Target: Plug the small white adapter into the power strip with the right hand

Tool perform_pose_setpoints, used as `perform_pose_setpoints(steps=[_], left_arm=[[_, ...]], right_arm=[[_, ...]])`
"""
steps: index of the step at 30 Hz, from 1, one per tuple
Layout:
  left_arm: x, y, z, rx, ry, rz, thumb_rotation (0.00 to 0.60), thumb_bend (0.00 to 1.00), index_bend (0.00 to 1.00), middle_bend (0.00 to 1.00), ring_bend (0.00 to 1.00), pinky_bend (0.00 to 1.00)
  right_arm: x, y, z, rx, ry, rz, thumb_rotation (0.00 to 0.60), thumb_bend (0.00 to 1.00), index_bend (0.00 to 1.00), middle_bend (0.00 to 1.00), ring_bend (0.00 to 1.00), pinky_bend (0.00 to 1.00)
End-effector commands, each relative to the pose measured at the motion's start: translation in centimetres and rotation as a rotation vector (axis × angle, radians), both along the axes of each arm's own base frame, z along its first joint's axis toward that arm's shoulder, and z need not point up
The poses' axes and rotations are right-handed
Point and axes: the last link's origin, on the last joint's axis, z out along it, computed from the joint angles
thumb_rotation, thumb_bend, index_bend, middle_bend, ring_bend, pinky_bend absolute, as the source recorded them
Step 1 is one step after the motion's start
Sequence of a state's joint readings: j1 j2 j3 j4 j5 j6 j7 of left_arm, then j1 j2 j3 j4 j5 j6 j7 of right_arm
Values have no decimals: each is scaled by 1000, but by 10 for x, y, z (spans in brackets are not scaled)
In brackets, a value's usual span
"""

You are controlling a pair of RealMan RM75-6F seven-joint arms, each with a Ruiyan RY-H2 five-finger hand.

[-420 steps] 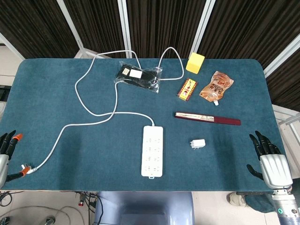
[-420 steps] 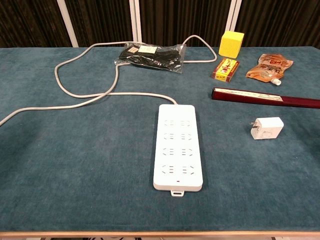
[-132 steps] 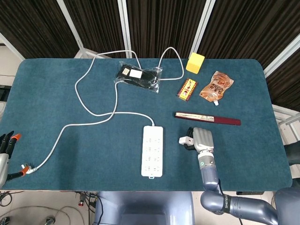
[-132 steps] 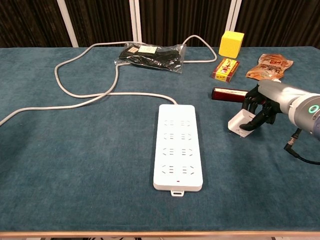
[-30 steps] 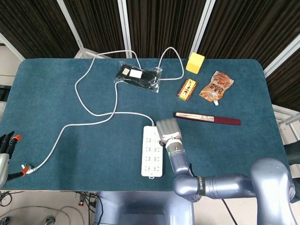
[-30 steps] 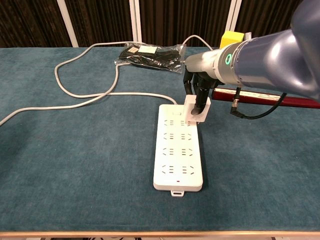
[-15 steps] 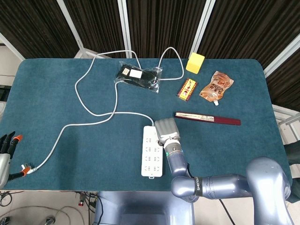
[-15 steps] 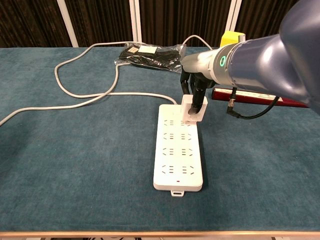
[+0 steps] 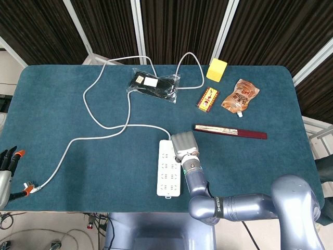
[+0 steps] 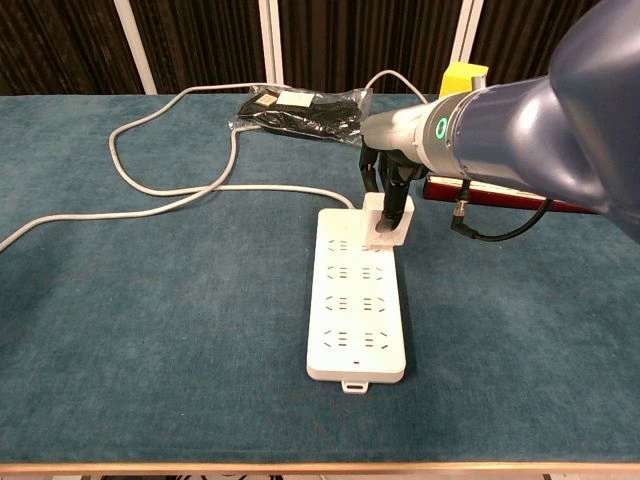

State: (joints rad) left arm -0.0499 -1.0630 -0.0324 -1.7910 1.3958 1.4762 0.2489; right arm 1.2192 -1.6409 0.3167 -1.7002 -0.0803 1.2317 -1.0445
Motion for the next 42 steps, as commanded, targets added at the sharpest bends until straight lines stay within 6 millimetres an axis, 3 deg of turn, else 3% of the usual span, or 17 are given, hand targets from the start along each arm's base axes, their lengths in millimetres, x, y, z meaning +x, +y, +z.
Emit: perform_pose_setpoints(steps=[1,42], left_arm=[[0,0,0,1,0,0,600,101,139,0,0,0],[0,0,0,0,0,3,600,101,139,0,0,0]], right_arm=[[0,-1,0,2,4,2,600,624,964,836,1000,1000],[8,-3,-3,14,76,24,600,623,964,837,1000,1000]])
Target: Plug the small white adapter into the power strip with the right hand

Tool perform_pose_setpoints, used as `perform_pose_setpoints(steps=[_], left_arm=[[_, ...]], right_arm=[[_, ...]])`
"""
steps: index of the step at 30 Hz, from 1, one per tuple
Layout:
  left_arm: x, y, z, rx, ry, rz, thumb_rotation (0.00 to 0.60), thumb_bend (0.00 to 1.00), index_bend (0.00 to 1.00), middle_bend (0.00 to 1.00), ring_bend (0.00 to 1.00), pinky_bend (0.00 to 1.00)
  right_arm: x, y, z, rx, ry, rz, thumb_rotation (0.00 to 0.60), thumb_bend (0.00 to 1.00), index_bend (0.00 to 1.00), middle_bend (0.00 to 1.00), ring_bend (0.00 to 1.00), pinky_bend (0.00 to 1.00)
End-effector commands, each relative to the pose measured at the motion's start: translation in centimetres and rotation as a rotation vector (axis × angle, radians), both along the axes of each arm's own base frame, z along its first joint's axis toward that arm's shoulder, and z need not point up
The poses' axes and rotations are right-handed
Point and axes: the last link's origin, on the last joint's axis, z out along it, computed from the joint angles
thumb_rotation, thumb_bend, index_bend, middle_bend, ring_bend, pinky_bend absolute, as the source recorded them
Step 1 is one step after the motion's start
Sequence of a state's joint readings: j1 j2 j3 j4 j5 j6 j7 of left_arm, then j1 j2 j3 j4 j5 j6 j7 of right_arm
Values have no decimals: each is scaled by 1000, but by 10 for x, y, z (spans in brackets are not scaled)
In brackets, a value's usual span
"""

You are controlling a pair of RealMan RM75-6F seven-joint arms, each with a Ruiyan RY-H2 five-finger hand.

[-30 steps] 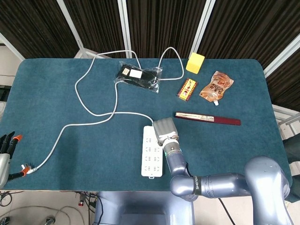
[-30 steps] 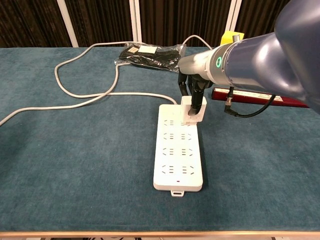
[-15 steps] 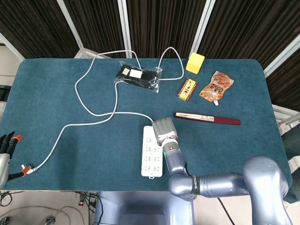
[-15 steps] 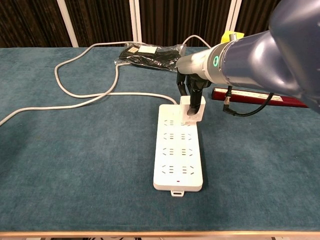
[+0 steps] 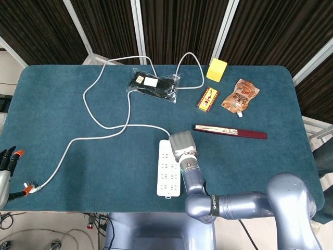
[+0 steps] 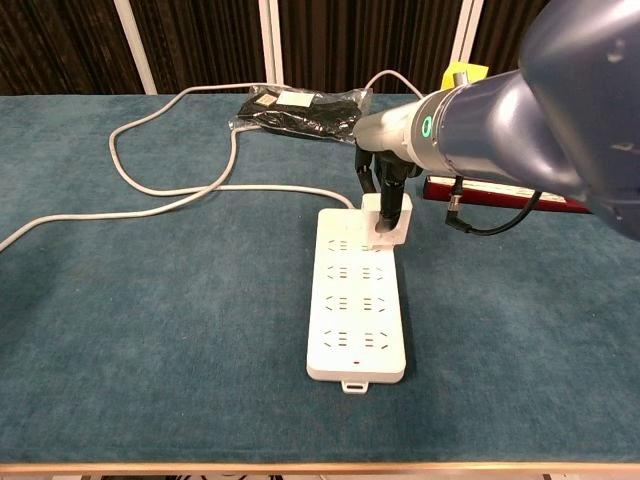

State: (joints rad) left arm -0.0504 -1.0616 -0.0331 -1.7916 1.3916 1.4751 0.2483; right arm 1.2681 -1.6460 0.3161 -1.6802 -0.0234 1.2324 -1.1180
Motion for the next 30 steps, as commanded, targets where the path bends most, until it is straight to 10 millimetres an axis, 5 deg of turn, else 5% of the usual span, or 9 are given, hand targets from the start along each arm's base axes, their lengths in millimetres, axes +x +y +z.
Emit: perform_pose_setpoints(steps=[1,30], left_arm=[[0,0,0,-1,0,0,600,101,139,0,0,0],[0,0,-1,-4,0,-2,600,100,139,0,0,0]], right_arm=[[0,0,-1,1,2,0,600,623,964,837,1000,1000],[4,3,-10,-1,-4,7,600,624,965,837,1000,1000]])
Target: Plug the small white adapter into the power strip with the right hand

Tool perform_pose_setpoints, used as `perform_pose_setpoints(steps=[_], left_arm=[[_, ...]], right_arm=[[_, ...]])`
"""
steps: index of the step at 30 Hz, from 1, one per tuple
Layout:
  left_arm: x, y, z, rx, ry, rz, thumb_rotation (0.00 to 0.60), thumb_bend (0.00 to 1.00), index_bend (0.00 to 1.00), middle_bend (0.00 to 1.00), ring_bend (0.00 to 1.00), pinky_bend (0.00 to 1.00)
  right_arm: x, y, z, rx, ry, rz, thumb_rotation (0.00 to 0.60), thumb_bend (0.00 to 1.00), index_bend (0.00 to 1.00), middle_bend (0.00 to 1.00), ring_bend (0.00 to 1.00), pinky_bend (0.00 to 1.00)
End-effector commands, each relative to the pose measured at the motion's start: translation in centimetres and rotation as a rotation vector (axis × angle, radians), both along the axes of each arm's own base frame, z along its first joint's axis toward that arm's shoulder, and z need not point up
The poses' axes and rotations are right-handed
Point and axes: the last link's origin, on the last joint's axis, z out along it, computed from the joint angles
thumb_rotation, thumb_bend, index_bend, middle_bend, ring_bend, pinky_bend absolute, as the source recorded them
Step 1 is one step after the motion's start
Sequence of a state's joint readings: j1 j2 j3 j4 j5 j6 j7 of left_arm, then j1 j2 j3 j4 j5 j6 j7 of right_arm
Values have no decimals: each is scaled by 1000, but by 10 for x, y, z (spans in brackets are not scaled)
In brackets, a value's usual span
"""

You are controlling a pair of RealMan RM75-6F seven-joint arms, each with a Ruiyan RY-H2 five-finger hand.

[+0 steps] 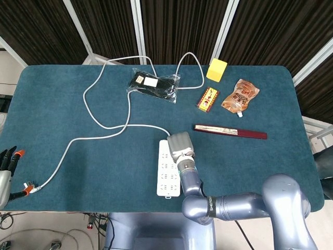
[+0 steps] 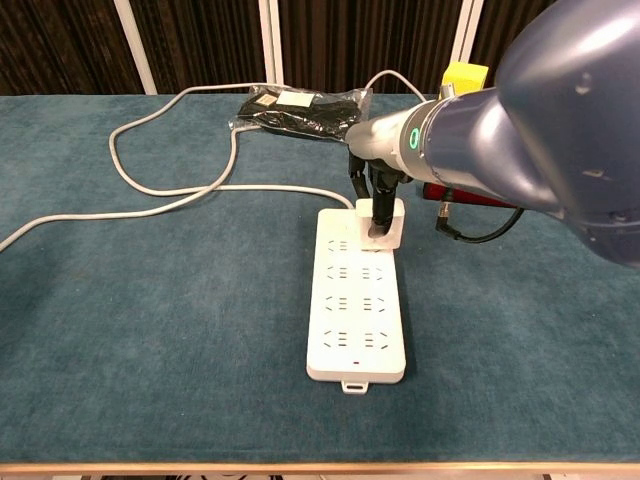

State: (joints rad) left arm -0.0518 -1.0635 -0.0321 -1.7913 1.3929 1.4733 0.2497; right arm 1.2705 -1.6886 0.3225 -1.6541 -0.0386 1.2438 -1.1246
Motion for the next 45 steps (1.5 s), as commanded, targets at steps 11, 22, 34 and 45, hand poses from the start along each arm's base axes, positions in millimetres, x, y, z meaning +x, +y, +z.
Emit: perform_pose_setpoints(steps=[11,22,34,45], left_arm=[[0,0,-1,-6,2,-1,600,101,139,0,0,0],[0,0,-1,-5,2,1,600,101,139,0,0,0],[-1,1,0,-6,-3,3,600,101,139,0,0,0],[-1,1,-1,-9,-2,4,600,101,139,0,0,0]], right_arm=[[-2,1,-2,3,-19,-27,600,623,973,837,1000,1000],[-5,2,-8,-2,-21,-33,600,623,979,838,1000,1000],[-8,5,-15,12,-17,-31,600,636,1000,860,1000,1000],[-9,9,-20,9,-25,-29,600,675,1000,865,1000,1000]])
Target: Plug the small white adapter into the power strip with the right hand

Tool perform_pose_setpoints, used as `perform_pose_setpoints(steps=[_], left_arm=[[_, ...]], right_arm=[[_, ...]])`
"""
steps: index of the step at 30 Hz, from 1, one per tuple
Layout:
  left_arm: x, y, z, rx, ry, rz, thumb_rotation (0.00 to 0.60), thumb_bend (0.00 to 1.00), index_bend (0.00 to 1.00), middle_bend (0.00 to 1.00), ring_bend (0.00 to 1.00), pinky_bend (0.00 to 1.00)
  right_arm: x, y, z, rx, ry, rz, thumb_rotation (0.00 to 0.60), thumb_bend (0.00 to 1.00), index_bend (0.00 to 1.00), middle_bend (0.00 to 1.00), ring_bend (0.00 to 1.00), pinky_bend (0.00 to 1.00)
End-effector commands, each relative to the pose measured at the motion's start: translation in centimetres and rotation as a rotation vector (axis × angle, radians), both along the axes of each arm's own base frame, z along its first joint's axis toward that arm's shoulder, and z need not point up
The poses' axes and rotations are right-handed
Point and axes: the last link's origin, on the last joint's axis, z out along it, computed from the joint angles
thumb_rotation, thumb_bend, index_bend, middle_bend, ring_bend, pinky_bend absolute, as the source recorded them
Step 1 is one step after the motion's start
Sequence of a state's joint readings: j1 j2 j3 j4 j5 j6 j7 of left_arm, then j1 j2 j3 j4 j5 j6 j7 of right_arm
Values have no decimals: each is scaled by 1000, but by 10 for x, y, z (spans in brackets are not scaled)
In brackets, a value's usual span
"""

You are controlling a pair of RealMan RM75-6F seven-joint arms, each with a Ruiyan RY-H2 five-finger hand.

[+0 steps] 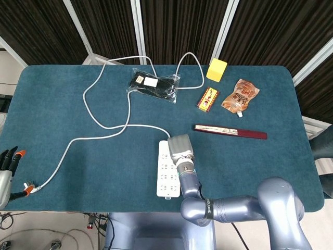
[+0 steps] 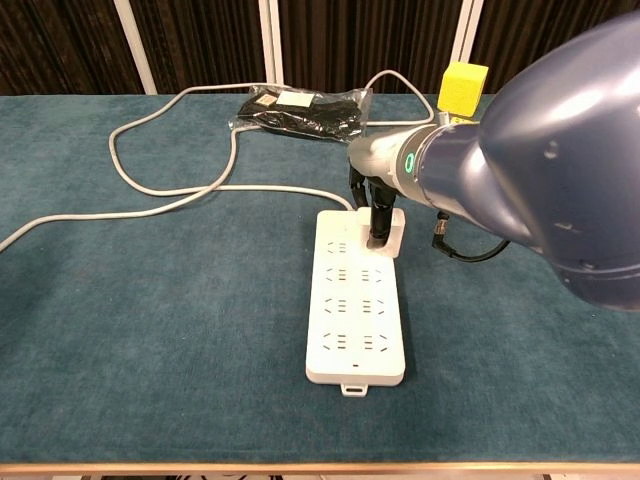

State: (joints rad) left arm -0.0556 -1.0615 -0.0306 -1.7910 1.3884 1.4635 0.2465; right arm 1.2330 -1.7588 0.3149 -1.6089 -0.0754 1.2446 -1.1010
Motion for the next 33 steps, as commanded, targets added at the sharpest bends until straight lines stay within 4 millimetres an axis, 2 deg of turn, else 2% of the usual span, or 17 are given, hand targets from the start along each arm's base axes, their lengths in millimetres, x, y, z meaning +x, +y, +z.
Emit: perform_pose_setpoints(steps=[1,19,23,25,27,30,33], left_arm=[[0,0,0,-1,0,0,600,101,139,0,0,0],[0,0,0,-1,2,1,600,101,139,0,0,0],[0,0,0,1,2,1,600,101,139,0,0,0],[0,0,0,1,2,2,600,101,139,0,0,0],[0,0,0,1,3,2,600,100,139,0,0,0],[0,0,0,1,3,2,600,100,139,0,0,0],[0,0,0,0,5,3,600,100,139,0,0,0]], right_arm=[[0,1,-1,-6,-2,-2,600,681,1000,866,1000,1000],[-4,2,-3,-16,-29,-9,600,708,993,873,1000,1000],[-5,1,0,-8,-20,5,600,682,874,832,1000,1000],[-6,1,2,-3,-5,12,600,613,788,776,1000,1000],[-6,1,3,0,12,14,600,522,675,675,1000,1000],[-7,1,4,13,28,10,600,423,598,561,1000,1000],[-6,1,6,19,39,3,600,356,544,510,1000,1000]])
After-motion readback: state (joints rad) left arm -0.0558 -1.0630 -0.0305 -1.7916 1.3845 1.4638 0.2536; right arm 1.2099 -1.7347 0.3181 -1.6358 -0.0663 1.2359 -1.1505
